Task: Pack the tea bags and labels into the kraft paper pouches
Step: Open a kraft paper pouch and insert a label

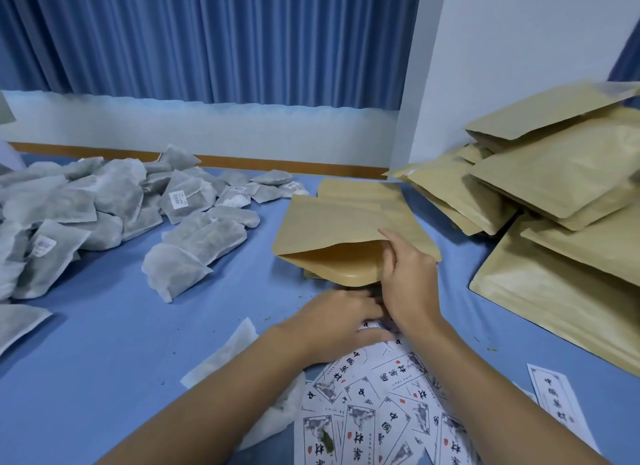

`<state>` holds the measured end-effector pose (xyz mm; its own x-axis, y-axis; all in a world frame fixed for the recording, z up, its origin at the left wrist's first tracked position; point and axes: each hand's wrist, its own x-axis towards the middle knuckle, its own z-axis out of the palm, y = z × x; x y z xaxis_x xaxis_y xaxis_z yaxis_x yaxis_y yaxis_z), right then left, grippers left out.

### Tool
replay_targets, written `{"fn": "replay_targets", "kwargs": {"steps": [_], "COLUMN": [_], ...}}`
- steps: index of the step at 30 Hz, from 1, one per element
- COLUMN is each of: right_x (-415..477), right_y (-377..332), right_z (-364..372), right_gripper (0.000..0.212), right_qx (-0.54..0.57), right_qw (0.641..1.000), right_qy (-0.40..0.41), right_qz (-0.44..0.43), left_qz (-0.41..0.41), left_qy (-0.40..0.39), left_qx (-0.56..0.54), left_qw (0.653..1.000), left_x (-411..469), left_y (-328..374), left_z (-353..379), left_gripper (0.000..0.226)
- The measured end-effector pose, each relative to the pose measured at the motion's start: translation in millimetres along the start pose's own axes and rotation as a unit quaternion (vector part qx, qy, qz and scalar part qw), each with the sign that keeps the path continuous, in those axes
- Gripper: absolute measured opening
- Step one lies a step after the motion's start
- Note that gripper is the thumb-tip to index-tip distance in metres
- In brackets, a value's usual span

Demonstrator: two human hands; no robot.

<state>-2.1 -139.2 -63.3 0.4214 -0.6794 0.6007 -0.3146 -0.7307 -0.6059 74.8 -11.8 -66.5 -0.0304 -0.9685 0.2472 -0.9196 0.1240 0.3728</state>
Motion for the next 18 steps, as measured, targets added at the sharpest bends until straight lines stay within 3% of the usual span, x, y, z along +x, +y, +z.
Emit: {"fn": "replay_targets", "kwargs": {"steps": [4,10,14,18], "right_x": [-1.6,-1.7,-1.5,-2.4], "right_y": [-2.9,-5.6,-5.6,-5.2], "right_z": [-0.7,-4.1,-5.5,-6.1], "right_gripper": [0.034,0.034,0.035,0.035], "right_qx": [-0.01,-0.018,-0.016,-0.019], "right_qw": [1.0,1.0,1.0,1.0], "right_qy": [-0.008,-0.016,-0.021,-0.01], "right_qz": [-0.002,0.004,0.005,0.002], "left_qz": [-0.005,0.03,0.031,-0.072], "left_qy": [0.031,0.052,0.027,-0.01], "left_qx": [0.093,0.14,0.099,-0.001], "left_qw": [0.995,0.988,0.994,0.997], "left_x": [0.1,-1.3,-6.2,-9.1], "left_y": [6.3,6.5,4.6,9.5], "left_z": [1.3,-1.1,-3.7,-3.7], "left_gripper": [0.025,0.021,0.029,0.042]}}
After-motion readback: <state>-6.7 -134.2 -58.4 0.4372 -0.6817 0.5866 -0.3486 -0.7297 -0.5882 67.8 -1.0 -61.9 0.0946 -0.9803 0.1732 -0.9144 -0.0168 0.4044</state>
